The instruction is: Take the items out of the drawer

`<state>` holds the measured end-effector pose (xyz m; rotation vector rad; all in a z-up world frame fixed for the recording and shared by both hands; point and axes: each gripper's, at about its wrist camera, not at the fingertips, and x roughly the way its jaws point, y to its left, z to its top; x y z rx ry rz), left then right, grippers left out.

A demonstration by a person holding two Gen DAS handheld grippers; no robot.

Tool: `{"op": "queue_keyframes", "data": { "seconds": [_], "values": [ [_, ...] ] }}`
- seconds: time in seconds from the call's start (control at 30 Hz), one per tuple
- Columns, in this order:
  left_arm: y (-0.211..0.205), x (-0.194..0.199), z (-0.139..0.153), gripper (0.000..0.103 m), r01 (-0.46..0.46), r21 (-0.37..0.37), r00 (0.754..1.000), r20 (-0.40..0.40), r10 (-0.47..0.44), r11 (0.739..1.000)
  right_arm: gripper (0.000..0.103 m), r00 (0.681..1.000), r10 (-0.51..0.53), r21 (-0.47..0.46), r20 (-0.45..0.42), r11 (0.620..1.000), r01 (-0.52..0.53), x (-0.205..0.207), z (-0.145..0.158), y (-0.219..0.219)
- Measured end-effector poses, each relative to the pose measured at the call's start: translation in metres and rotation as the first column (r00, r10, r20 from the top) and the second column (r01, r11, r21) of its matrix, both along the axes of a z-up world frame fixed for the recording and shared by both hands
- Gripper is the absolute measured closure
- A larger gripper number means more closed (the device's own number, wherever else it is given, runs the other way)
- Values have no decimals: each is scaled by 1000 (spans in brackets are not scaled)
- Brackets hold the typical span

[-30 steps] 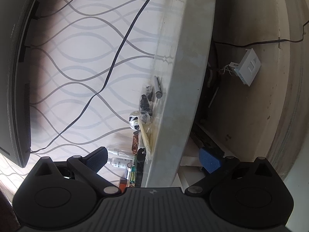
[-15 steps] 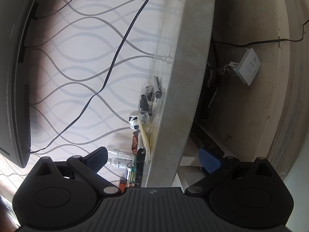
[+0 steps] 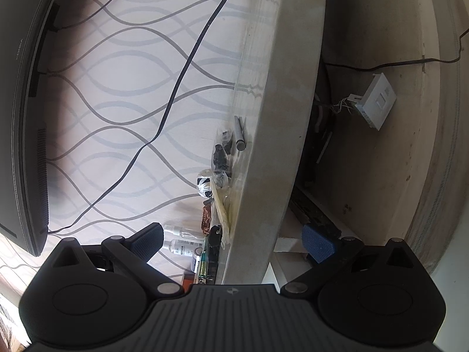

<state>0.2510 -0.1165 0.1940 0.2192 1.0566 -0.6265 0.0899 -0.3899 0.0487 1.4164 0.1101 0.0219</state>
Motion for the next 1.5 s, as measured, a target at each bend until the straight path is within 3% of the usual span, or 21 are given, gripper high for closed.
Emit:
{"op": "queue_keyframes", "data": {
  "seconds": [0.13, 0.2, 0.33, 0.43, 0.5, 0.6, 0.7, 0.8, 0.93, 1.27, 1.37, 1.43, 1.5],
  "values": [
    [6, 0, 9, 88, -21, -3, 1000, -4, 21, 1000, 0, 1000, 2, 2, 0, 1000, -2, 0, 0, 0],
    [8, 0, 11, 81, -20, -19, 1000, -8, 20, 1000, 0, 1000, 2, 1, 0, 1000, -2, 0, 0, 0],
    [21, -7, 16, 78, -13, -47, 1000, -18, 13, 999, 0, 1000, 3, -2, -2, 1000, -3, 0, 0, 1],
    [39, -12, 6, 74, -49, 15, 996, -68, 50, 999, 0, 1000, 3, -3, -4, 1000, -3, 0, 1, 1],
    [56, -15, -12, 72, -105, 102, 985, -122, 118, 989, 0, 1000, 3, -4, -5, 1000, -3, 0, 1, 1],
    [87, -19, -48, 71, -191, 245, 949, -202, 243, 951, 0, 1000, 6, -5, -6, 1000, -6, 0, 1, 2],
    [123, -26, -91, 73, -258, 385, 881, -283, 380, 886, 0, 1000, 9, -5, -8, 1000, -9, 1, 0, 1],
    [151, -35, -120, 74, -289, 431, 824, -342, 452, 855, 0, 1000, 10, -6, -14, 1000, -10, 1, 0, 1],
    [168, -41, -132, 74, -303, 423, 802, -371, 469, 854, 0, 1000, 12, -9, -19, 1000, -12, 2, 0, 2],
    [172, -49, -139, 72, -284, 423, 800, -390, 456, 861, 0, 1000, 12, -14, -26, 1000, -13, 3, 1, 2],
    [174, -51, -140, 76, -285, 417, 798, -396, 455, 863, 0, 1000, 11, -9, -24, 1000, -11, 3, 0, 2],
    [173, -51, -140, 85, -285, 402, 803, -395, 446, 870, 0, 1000, 11, -6, -21, 1000, -11, 2, 0, 2],
    [167, -54, -139, 88, -255, 409, 830, -373, 415, 876, 0, 1000, 12, -4, -18, 1000, -12, 1, -1, 2]
  ]
}}
